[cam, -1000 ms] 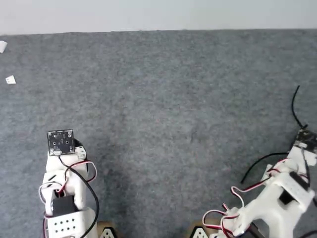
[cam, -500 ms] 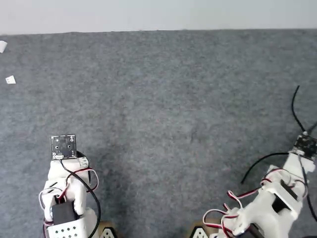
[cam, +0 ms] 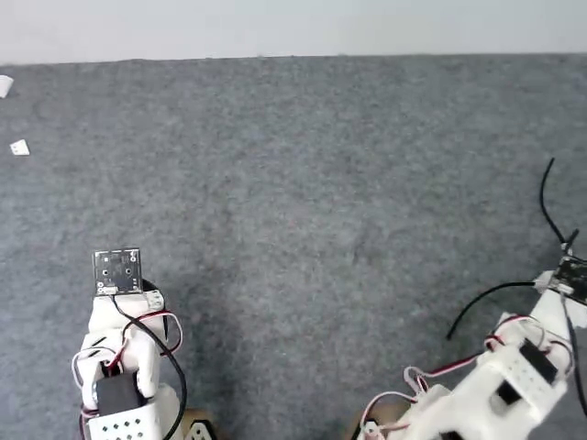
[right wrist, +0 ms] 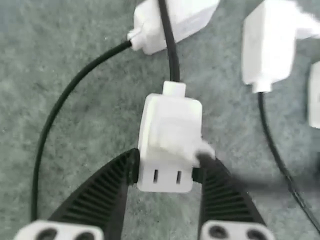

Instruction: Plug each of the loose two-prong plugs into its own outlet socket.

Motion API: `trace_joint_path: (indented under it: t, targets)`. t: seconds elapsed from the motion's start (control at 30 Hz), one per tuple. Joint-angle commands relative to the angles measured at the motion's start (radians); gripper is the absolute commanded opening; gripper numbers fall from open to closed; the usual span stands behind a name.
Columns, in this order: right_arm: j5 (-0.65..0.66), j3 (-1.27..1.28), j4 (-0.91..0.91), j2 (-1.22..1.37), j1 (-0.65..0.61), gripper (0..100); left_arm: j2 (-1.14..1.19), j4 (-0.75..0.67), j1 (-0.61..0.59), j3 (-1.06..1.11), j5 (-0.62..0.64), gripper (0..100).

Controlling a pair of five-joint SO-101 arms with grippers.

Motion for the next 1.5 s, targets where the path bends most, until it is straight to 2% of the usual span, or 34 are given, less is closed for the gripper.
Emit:
trace_joint_path:
  t: [0.0, 0.33, 0.57, 0.73, 1.47]
  targets:
    - [-0.023, 0.021, 0.067, -0.182, 0.005, 13.1, -0.017, 0.002, -0.003, -0.018, 0.002, 2]
    - [-0.028, 0.351, 0.084, -0.605, -0.064, 14.3, -0.017, 0.005, -0.003, -0.018, 0.005, 2]
    - [-0.028, 0.347, 0.390, -0.863, -0.099, 14.3, -0.017, 0.005, -0.002, -0.018, 0.006, 2]
    - [-0.021, 0.341, 0.722, -0.987, -0.122, 13.9, -0.017, 0.005, -0.002, -0.018, 0.006, 2]
    - [-0.020, 0.341, 0.722, -0.977, -0.120, 13.6, -0.017, 0.005, -0.002, -0.018, 0.006, 2]
